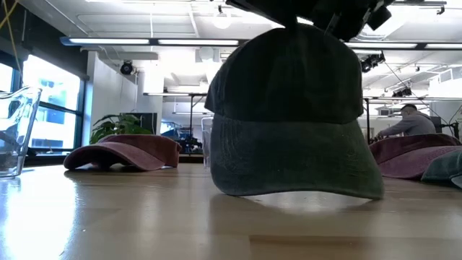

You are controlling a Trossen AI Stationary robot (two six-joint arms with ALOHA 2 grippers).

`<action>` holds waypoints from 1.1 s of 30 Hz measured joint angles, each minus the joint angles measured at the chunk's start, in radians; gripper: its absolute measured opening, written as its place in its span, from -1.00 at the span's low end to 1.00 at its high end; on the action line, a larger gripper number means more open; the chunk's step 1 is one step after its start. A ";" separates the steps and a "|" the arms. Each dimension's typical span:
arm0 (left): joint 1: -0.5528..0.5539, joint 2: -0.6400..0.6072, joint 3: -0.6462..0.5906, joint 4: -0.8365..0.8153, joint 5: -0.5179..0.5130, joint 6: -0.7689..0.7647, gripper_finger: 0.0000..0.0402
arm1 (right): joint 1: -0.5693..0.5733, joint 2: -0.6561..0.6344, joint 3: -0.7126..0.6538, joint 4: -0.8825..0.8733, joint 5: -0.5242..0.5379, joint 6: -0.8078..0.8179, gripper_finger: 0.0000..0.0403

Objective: Pick & Place hat
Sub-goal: Put the left black cap into the top transparent bin

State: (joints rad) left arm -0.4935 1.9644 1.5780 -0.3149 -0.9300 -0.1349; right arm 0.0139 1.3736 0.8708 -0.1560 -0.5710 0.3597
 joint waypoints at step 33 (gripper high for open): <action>-0.190 -0.109 0.001 -1.069 -0.282 -0.992 -0.43 | -0.063 0.060 0.453 -0.266 0.558 -0.600 -0.98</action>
State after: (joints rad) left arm -0.6834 1.8549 1.5787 -1.3842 -1.2121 -1.1270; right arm -0.0493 1.4334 1.3241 -0.4216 -0.0126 -0.2401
